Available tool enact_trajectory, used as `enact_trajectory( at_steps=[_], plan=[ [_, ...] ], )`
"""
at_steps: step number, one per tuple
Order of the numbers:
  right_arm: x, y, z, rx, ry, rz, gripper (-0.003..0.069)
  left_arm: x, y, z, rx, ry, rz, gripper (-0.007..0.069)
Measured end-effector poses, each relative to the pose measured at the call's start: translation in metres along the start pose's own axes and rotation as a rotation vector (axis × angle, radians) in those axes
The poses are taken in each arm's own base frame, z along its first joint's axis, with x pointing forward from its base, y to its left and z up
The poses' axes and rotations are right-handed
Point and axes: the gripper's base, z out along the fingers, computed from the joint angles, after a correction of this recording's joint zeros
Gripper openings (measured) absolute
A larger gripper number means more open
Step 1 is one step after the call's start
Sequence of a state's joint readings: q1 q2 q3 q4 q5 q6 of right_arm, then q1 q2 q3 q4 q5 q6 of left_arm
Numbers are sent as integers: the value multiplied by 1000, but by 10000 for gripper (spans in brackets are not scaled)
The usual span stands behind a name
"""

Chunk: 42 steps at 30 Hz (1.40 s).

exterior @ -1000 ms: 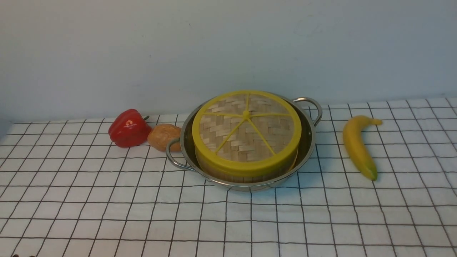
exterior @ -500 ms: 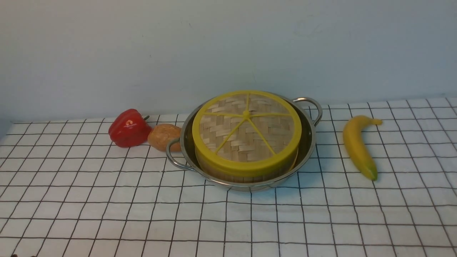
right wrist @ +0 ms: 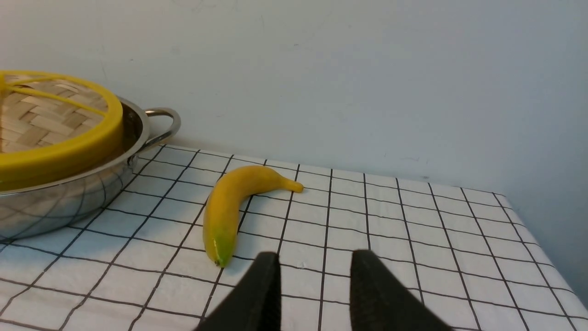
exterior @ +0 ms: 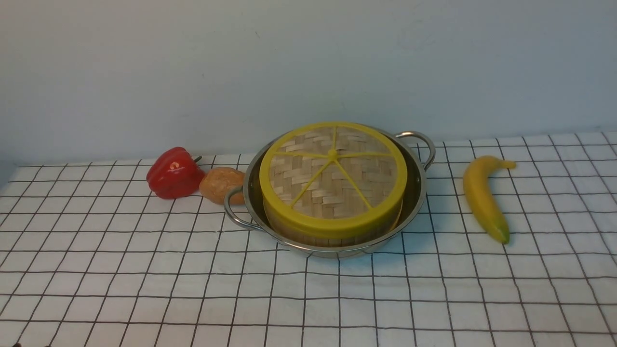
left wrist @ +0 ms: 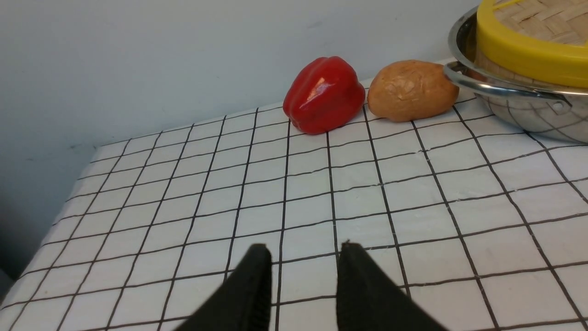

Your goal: Place the steamer in the pot on the white tablecloth, and put the lid on the steamer.

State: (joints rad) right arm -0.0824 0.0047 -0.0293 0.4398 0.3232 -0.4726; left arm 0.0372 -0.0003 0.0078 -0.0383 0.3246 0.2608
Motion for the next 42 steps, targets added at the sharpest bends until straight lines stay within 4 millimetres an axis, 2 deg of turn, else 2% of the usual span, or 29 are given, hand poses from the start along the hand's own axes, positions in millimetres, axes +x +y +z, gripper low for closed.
enact_trajectory(
  at_steps=[10,42],
  plan=[
    [0,0,0,0,0,0,240,0,0,0,0,0,0,223],
    [0,0,0,0,0,2,240,0,0,0,0,0,0,223]
  ],
)
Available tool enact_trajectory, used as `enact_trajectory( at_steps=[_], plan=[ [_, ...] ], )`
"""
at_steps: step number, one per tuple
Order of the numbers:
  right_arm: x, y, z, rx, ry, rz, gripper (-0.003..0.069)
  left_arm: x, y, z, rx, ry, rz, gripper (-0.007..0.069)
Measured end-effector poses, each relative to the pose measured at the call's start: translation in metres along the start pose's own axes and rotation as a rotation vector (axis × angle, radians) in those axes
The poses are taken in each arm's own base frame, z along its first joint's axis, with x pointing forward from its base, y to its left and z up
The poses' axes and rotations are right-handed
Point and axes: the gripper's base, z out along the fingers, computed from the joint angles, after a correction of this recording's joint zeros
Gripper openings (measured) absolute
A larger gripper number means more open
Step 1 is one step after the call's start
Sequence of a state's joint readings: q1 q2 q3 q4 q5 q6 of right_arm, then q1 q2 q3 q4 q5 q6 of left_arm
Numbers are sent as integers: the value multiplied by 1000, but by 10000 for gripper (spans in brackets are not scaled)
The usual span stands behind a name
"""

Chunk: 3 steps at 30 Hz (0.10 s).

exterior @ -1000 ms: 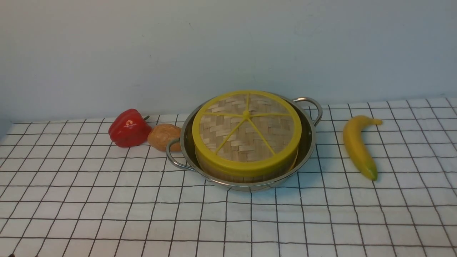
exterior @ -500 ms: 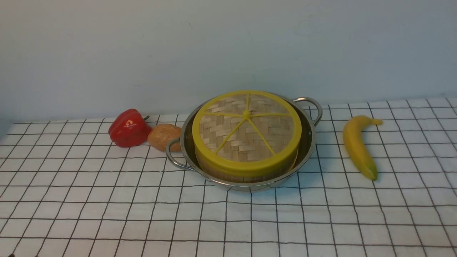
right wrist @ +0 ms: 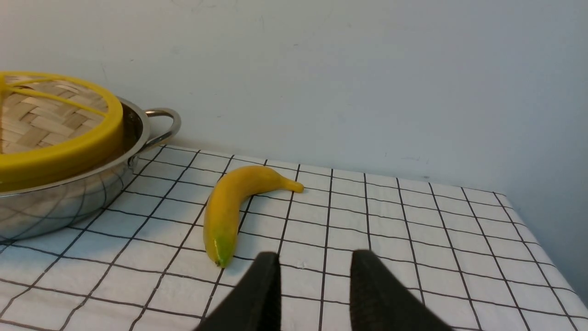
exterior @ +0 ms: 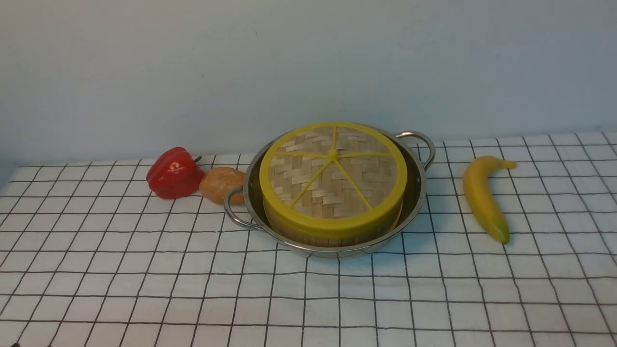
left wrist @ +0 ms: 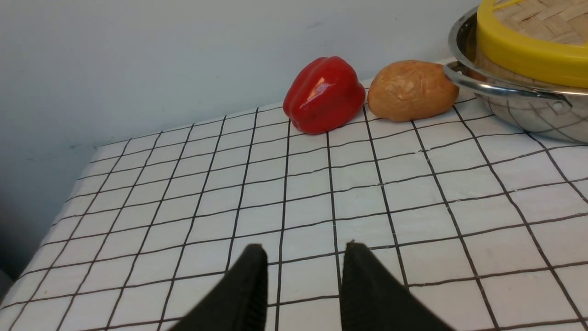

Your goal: Place the steamer in the pot on the white tablecloth, and put the lid on the steamer.

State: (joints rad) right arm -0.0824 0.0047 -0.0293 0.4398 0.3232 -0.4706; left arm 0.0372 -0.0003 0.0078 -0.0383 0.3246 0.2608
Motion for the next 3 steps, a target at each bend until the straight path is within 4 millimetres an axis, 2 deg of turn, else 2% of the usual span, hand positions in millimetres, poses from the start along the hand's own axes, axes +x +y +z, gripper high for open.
enact_trajectory(
  at_steps=[3],
  plan=[
    [0,0,0,0,0,0,240,0,0,0,0,0,0,223]
  ],
)
